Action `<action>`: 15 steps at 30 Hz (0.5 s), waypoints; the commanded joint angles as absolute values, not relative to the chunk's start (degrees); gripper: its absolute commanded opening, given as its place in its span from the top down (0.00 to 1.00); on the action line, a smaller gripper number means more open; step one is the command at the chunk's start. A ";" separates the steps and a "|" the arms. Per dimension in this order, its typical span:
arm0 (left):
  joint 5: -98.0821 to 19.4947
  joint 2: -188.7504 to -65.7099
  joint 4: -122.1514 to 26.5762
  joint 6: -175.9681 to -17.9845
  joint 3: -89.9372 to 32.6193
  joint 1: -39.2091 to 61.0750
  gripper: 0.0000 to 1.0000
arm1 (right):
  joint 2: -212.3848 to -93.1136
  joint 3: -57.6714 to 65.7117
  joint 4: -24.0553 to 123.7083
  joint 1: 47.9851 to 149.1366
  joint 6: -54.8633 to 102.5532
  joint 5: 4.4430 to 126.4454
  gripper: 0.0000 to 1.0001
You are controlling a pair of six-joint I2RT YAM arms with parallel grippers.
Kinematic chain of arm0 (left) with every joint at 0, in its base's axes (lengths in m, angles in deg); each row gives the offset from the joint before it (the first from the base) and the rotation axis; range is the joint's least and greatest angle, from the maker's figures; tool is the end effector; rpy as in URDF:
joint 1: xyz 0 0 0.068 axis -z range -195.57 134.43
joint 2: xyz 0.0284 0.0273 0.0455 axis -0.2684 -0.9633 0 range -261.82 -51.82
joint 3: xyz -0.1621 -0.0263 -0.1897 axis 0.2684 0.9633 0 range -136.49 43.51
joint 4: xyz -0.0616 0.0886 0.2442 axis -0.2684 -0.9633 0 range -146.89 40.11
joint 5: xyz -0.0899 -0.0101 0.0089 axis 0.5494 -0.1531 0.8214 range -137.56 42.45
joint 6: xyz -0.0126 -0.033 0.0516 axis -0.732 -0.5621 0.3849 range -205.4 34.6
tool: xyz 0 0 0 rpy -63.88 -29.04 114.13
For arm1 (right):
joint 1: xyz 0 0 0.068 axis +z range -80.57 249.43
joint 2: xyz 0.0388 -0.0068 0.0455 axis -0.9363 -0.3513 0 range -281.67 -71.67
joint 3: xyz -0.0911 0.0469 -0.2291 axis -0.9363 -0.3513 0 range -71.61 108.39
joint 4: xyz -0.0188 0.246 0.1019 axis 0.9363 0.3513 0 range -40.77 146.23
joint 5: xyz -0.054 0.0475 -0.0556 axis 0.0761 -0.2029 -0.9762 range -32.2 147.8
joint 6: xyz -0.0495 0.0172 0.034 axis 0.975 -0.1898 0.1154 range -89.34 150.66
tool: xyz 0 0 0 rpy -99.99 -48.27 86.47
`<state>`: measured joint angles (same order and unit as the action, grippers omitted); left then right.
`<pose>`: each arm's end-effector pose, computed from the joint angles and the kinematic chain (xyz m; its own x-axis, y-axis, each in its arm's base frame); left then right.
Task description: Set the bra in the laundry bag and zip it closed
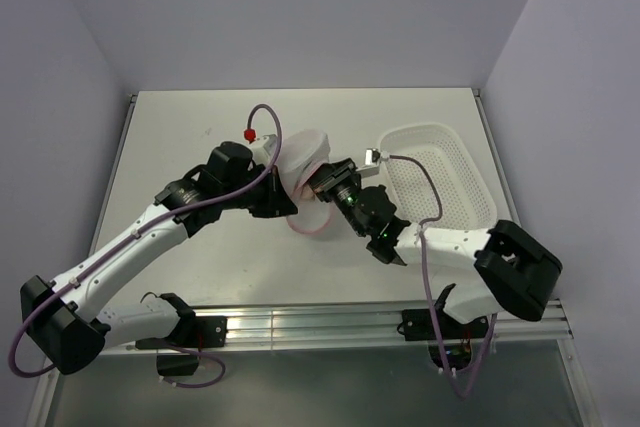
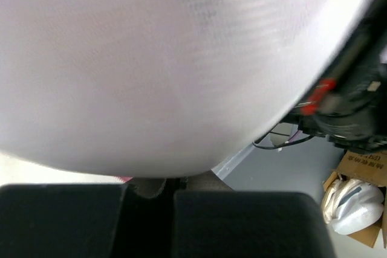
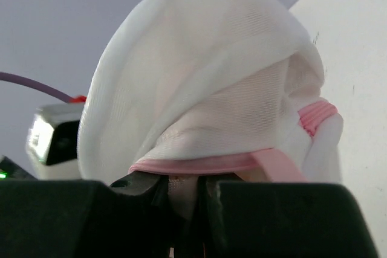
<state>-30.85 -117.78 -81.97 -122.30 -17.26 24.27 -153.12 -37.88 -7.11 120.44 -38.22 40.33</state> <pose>0.2002 -0.1849 0.2986 -0.8457 -0.0433 -0.5319 0.3520 0.7038 -0.6170 0.2095 0.2361 0.2249 -0.4833 0.8171 -0.3143 -0.2879 0.1907 0.9385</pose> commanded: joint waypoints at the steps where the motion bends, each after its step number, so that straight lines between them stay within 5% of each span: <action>1: -28.14 -115.99 -80.31 -123.80 -15.38 24.60 1.00 | -147.18 -38.30 -6.15 120.41 -36.75 30.74 1.00; 15: -3.81 -113.35 -58.96 -135.39 -9.58 24.86 1.00 | -144.61 -32.09 4.12 123.39 -30.18 18.81 1.00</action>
